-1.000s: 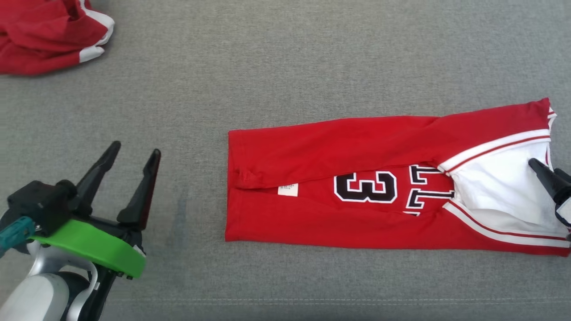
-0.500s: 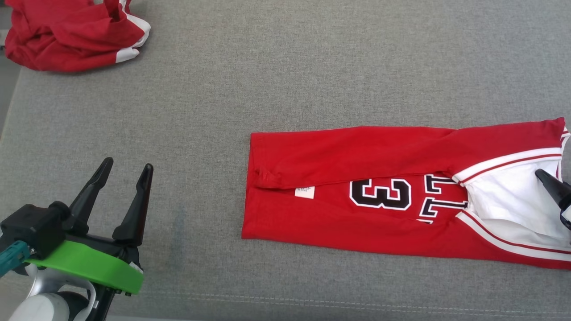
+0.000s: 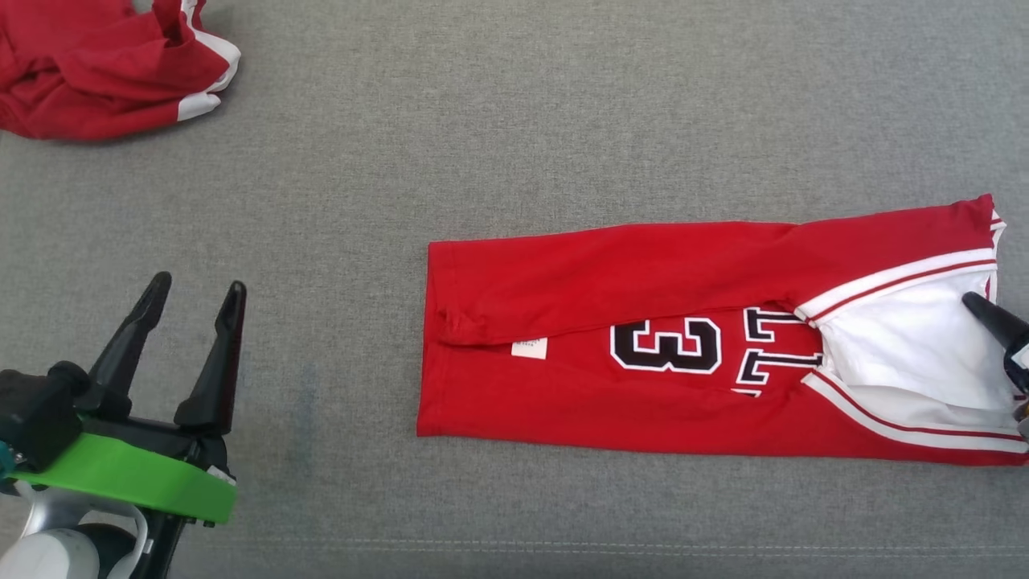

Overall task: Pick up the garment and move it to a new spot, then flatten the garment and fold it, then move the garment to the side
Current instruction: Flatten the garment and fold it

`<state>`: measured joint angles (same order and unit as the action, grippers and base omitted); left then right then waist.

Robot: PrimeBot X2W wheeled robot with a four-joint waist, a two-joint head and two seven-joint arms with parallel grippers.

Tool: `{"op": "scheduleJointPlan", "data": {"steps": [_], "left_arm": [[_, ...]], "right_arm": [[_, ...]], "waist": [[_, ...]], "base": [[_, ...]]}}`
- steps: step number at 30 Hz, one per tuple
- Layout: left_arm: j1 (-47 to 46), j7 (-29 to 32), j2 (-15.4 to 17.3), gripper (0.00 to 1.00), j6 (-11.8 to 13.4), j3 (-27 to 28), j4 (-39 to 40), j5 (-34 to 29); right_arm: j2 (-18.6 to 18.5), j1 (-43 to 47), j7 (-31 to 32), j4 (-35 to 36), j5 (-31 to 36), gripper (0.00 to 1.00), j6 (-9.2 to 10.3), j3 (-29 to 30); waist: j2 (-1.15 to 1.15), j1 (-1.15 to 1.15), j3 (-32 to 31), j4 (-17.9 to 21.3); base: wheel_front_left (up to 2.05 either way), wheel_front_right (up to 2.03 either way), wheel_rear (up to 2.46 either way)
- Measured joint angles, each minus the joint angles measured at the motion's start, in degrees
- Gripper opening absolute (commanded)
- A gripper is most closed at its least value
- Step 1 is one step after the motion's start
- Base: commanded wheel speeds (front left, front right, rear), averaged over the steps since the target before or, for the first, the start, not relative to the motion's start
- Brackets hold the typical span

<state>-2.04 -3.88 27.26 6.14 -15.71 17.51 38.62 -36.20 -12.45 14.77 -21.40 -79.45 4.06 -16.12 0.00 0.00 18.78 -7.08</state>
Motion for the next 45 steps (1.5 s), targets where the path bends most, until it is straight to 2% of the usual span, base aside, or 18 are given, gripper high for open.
{"op": "scheduleJointPlan", "data": {"steps": [4, 12, 17, 25, 28, 37, 45], "left_arm": [[0.08, -0.40, 0.02, 1.00, 0.48, 1.11, 0.18, 0.12], [0.34, -0.40, 0.01, 1.00, 0.49, 1.69, 0.53, 0.94], [0.34, -0.38, -0.21, 1.00, 0.49, 1.26, 0.49, 1.04], [0.42, -0.36, -0.85, 1.00, 0.41, 0.16, -0.04, 2.08], [0.40, -0.27, -0.76, 1.00, 0.35, 0.19, -0.36, 2.09], [-2.15, 0.89, -0.38, 1.00, -1.61, -1.53, -0.92, 2.02], [-4.73, 1.91, -0.45, 1.00, -2.74, -3.05, -1.72, 2.02]], "right_arm": [[-1.15, 0.01, 0.51, -0.97, -1.42, 0.00, -0.01, 1.83], [-7.68, 1.29, 0.40, -4.12, -2.32, 0.00, 0.63, 6.99], [-10.06, 2.91, 0.44, -3.74, -2.90, 0.00, 0.46, 8.36], [-8.40, 2.60, 2.71, 12.58, -5.20, 0.00, -7.56, 6.42], [-7.92, 2.15, 4.34, 19.53, -5.13, 0.00, -9.24, 3.91], [-4.23, 1.48, 6.46, 31.77, 0.67, 0.00, -8.40, -5.01], [4.28, -2.56, 2.83, 32.66, 9.47, 0.00, -3.18, -10.67]], "waist": [[0.00, 0.00, -0.06, 1.21], [0.00, 0.00, 0.11, 3.28], [0.00, 0.00, -0.13, 3.72], [0.00, 0.00, -0.65, 3.74], [0.00, 0.00, -0.76, 3.66], [0.00, 0.00, -0.12, 2.93], [0.00, 0.00, 1.80, 1.85]], "base": [[0.00, 0.00, 0.00], [0.00, 0.00, 0.00], [0.00, 0.00, 0.00], [0.00, 0.00, 0.00], [0.00, 0.00, 0.00], [0.00, 0.00, 0.00], [0.00, 0.00, 0.00]]}}
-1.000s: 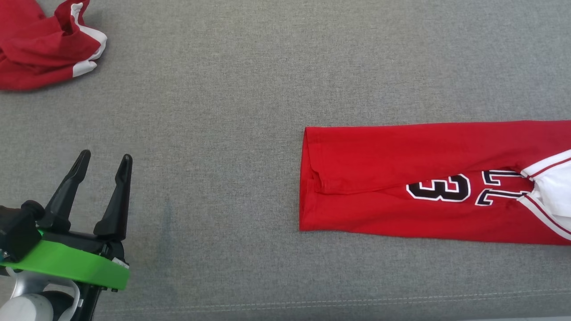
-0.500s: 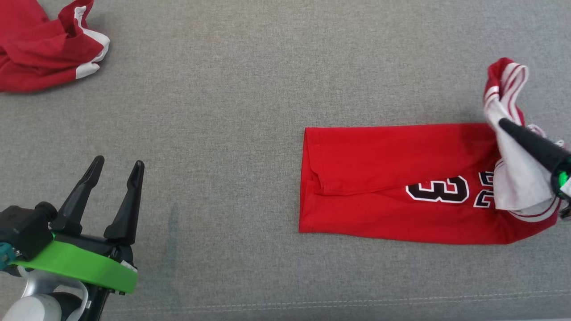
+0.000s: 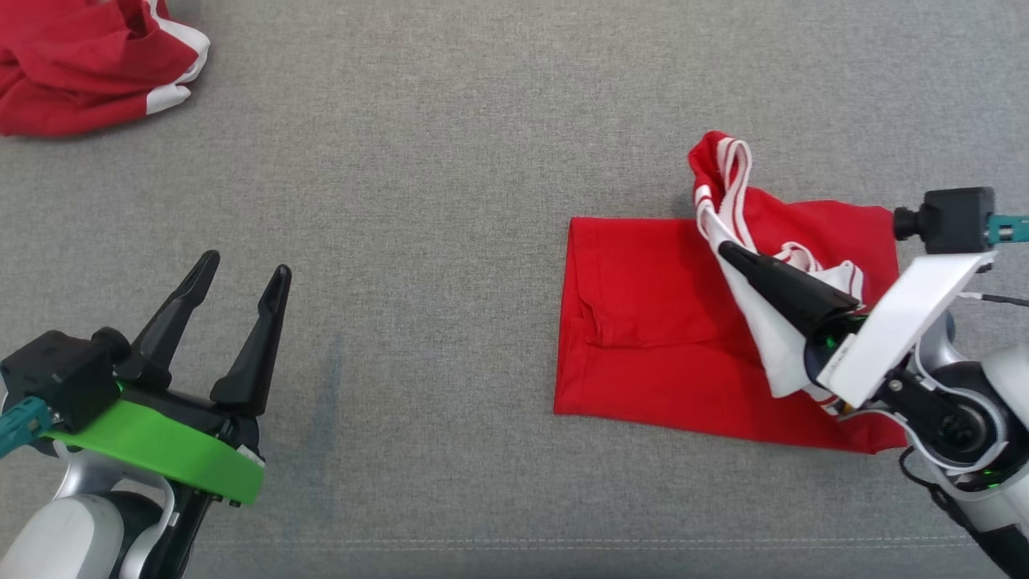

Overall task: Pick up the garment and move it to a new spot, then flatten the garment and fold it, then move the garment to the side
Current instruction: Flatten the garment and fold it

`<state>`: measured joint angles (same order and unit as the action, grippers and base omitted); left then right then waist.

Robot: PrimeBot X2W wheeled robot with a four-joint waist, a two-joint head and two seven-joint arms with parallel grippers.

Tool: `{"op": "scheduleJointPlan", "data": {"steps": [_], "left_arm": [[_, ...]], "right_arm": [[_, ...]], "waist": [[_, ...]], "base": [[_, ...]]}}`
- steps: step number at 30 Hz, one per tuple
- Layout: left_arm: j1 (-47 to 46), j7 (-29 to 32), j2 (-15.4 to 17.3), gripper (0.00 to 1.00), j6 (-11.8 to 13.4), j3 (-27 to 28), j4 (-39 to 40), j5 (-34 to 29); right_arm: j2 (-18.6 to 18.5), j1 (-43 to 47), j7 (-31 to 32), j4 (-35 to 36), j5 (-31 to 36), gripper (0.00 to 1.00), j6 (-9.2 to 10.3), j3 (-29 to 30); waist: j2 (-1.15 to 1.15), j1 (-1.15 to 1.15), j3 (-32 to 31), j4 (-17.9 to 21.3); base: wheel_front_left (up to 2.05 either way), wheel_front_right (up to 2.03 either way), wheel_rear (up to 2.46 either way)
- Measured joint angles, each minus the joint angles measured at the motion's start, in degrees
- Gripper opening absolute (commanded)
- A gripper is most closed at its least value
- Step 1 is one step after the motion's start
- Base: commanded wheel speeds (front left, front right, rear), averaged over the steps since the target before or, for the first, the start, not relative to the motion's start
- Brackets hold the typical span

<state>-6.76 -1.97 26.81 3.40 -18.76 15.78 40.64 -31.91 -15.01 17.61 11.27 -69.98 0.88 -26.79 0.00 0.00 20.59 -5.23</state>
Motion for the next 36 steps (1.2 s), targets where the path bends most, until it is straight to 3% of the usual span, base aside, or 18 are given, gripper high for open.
{"op": "scheduleJointPlan", "data": {"steps": [2, 10, 27, 28, 29, 30, 36], "left_arm": [[-0.92, 0.16, -0.34, 1.00, -0.38, -0.18, -0.49, 0.00], [-1.73, 0.15, -0.48, 1.00, -0.41, 0.13, -2.33, 0.00], [-2.49, 0.05, -0.90, 1.00, -0.89, -0.02, -4.60, 0.00], [-2.50, -0.08, -0.94, 1.00, -0.90, -0.07, -4.89, 0.00], [-2.51, -0.08, -0.96, 1.00, -0.94, -0.14, -4.99, 0.00], [-2.52, -0.08, -0.96, 1.00, -0.94, -0.19, -5.02, 0.00], [-2.55, -0.09, -1.00, 1.00, -1.20, -0.15, -6.38, 0.00]], "right_arm": [[2.76, -0.99, -0.77, -0.94, 1.82, 0.00, 1.15, -2.34], [8.50, -2.18, -1.53, -4.34, 4.88, 0.00, 2.29, -7.75], [12.14, -4.79, -5.05, -9.23, 7.67, 0.01, 3.25, -7.99], [12.35, -4.86, -5.16, -9.75, 7.79, 0.42, 3.25, -8.21], [12.46, -4.87, -5.25, -9.82, 8.00, 0.94, 3.26, -8.61], [12.61, -4.88, -5.24, -9.82, 8.08, 1.00, 3.25, -9.09], [14.74, -5.02, -5.27, -9.67, 8.13, 1.00, 2.80, -11.16]], "waist": [[0.00, 0.00, 0.58, -0.61], [0.00, 0.00, 0.99, -1.29], [0.00, 0.00, 0.50, -0.24], [0.00, 0.00, 0.37, -0.16], [0.00, 0.00, 0.24, -0.06], [0.00, 0.00, 0.13, 0.03], [0.00, 0.00, -0.79, 0.40]], "base": [[0.00, 0.00, 0.00], [0.00, 0.00, 0.00], [0.00, 0.00, 0.00], [0.00, 0.00, 0.00], [0.00, 0.00, 0.00], [0.00, 0.00, 0.00], [0.00, 0.00, 0.00]]}}
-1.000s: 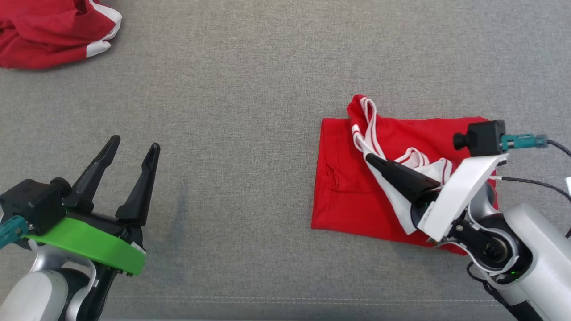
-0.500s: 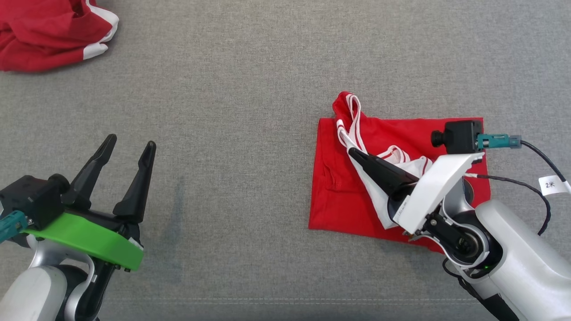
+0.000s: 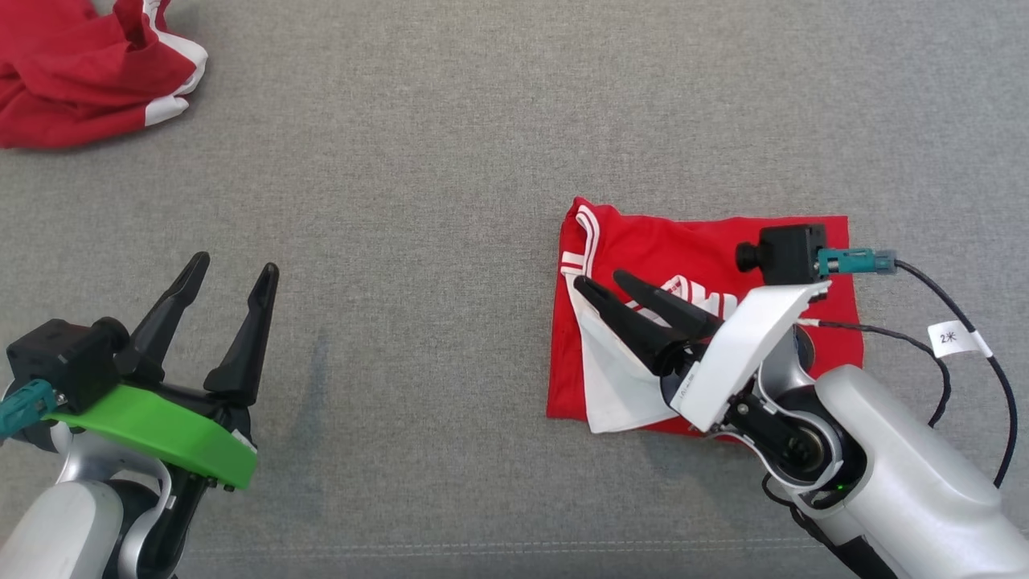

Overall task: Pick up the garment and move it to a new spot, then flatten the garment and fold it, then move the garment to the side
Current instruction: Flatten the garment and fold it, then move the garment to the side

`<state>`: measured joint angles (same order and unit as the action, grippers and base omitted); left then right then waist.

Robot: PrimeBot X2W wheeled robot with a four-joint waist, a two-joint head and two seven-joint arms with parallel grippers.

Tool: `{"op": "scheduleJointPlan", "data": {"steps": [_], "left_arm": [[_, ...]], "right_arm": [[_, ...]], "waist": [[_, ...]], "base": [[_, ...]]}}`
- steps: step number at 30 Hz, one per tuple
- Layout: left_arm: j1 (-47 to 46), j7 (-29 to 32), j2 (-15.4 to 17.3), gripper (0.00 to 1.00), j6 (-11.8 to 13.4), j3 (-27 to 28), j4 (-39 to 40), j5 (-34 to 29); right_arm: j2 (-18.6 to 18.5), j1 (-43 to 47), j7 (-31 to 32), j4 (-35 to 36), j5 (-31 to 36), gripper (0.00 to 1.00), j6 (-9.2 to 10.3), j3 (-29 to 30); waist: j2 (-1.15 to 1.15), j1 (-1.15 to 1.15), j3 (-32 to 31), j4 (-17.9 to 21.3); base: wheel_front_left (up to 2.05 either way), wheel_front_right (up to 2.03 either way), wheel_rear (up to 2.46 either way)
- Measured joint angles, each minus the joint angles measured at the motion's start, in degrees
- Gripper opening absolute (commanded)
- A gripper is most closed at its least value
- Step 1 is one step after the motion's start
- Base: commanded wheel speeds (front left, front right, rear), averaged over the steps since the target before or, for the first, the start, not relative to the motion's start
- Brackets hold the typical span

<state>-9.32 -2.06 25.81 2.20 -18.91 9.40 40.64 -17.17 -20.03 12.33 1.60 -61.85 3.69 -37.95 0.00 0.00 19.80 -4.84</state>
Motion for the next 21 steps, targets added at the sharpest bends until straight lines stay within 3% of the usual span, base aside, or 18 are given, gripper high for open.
{"op": "scheduleJointPlan", "data": {"steps": [5, 8, 14, 21], "left_arm": [[0.08, -0.52, 0.01, 1.00, 0.00, 0.52, -0.62, 0.04], [0.50, -1.08, 0.03, 1.00, 0.30, 1.66, -0.88, 0.73], [2.94, -1.26, 0.01, 1.00, 0.65, 1.99, 0.35, 1.26], [2.92, -1.26, -0.04, 1.00, 0.79, 1.83, 2.27, 1.27]], "right_arm": [[-0.13, -0.08, -2.67, 3.76, -0.38, 1.00, -0.21, 4.02], [-3.03, 0.25, -4.01, 4.03, -0.41, 1.00, 0.47, 7.67], [-10.85, 7.38, -4.80, -0.26, -1.67, 1.00, 2.56, 14.59], [-12.78, 12.65, -4.43, -4.55, -4.55, 1.00, 2.96, 16.63]], "waist": [[0.00, 0.00, -1.42, 0.48], [0.00, 0.00, -2.35, 0.96], [0.00, 0.00, -3.68, 2.47], [0.00, 0.00, -2.64, 2.84]], "base": [[0.00, 0.00, 0.00], [0.00, 0.00, 0.00], [0.00, 0.00, 0.00], [0.00, 0.00, 0.00]]}}
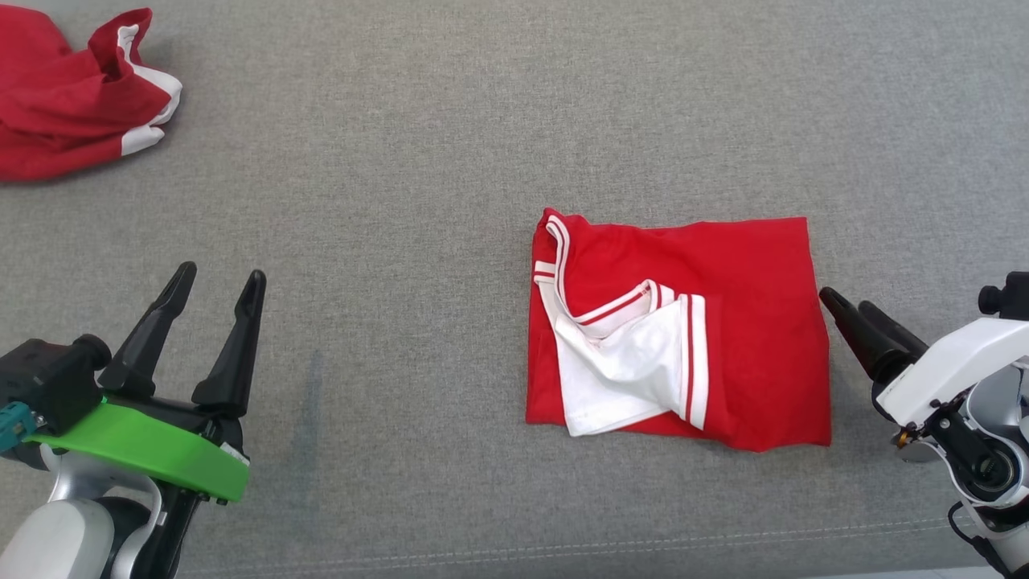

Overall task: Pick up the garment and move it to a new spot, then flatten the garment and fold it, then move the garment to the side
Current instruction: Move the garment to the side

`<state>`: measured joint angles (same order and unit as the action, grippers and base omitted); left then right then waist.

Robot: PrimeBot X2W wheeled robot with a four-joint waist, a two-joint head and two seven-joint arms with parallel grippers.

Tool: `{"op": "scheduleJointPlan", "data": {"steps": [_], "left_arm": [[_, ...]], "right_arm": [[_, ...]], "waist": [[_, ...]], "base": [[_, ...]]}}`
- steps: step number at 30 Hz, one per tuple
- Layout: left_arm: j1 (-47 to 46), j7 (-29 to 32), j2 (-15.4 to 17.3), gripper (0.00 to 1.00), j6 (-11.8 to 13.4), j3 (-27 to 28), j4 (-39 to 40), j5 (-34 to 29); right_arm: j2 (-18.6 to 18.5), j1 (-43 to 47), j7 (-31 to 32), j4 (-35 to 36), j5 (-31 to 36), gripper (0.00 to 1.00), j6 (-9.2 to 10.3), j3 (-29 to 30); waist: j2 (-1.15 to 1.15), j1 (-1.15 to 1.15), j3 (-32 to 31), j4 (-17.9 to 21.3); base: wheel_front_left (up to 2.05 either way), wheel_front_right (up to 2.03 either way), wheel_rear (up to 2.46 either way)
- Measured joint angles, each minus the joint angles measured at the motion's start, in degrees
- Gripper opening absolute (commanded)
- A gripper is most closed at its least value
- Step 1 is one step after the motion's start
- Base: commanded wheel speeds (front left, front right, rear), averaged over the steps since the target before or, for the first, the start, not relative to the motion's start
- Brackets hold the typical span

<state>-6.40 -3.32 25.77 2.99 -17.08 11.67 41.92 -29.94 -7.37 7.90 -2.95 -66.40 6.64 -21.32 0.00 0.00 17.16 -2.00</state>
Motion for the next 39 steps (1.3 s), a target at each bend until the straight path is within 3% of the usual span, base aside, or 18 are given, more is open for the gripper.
{"op": "scheduleJointPlan", "data": {"steps": [14, 15, 16, 17, 25, 30, 35, 39], "left_arm": [[-1.10, 0.22, -0.86, 1.00, -0.44, -1.94, 0.42, -0.09], [-1.23, 0.22, -0.92, 1.00, -0.44, -1.93, 0.33, -0.09], [-1.35, 0.21, -0.93, 1.00, -0.44, -1.91, 0.21, -0.09], [-1.44, 0.19, -1.03, 1.00, -0.45, -1.93, 0.09, -0.09], [-1.57, -1.26, -2.13, 1.00, -0.47, -1.91, -2.00, -0.09], [-1.57, -2.18, -3.64, 1.00, -1.04, -2.64, -3.11, -0.01], [-1.57, -3.37, -5.75, 1.00, -1.98, -4.21, -4.53, 0.38], [-1.55, -3.87, -6.98, 1.00, -2.36, -5.30, -5.81, 0.69]], "right_arm": [[-2.70, -3.08, 8.37, -3.15, -1.36, 1.00, -0.77, -3.16], [-2.66, -3.60, 8.93, -3.15, -1.72, 0.75, -1.10, -3.24], [-2.70, -4.14, 9.57, -3.13, -1.83, 0.31, -1.35, -3.50], [-2.75, -4.47, 10.06, -3.07, -1.96, 0.00, -1.97, -3.56], [-4.25, -5.62, 13.57, -0.88, -6.10, 0.00, -4.91, -2.88], [-6.05, -7.51, 16.58, 4.49, -6.34, 0.00, -6.13, -3.23], [-7.75, -9.90, 21.49, 12.17, -7.31, 0.00, -5.91, -4.38], [-9.64, -10.23, 23.29, 13.93, -7.68, 0.00, -3.38, -3.64]], "waist": [[0.00, 0.00, 1.71, -2.91], [0.00, 0.00, 1.77, -3.26], [0.00, 0.00, 1.81, -3.62], [0.00, 0.00, 1.83, -3.96], [0.00, 0.00, 0.65, -5.65], [0.00, 0.00, -1.14, -6.11], [0.00, 0.00, -3.10, -6.92], [0.00, 0.00, -3.94, -7.93]], "base": [[0.00, 0.00, 0.00], [0.00, 0.00, 0.00], [0.00, 0.00, 0.00], [0.00, 0.00, 0.00], [0.00, 0.00, 0.00], [0.00, 0.00, 0.00], [0.00, 0.00, 0.00], [0.00, 0.00, 0.00]]}}
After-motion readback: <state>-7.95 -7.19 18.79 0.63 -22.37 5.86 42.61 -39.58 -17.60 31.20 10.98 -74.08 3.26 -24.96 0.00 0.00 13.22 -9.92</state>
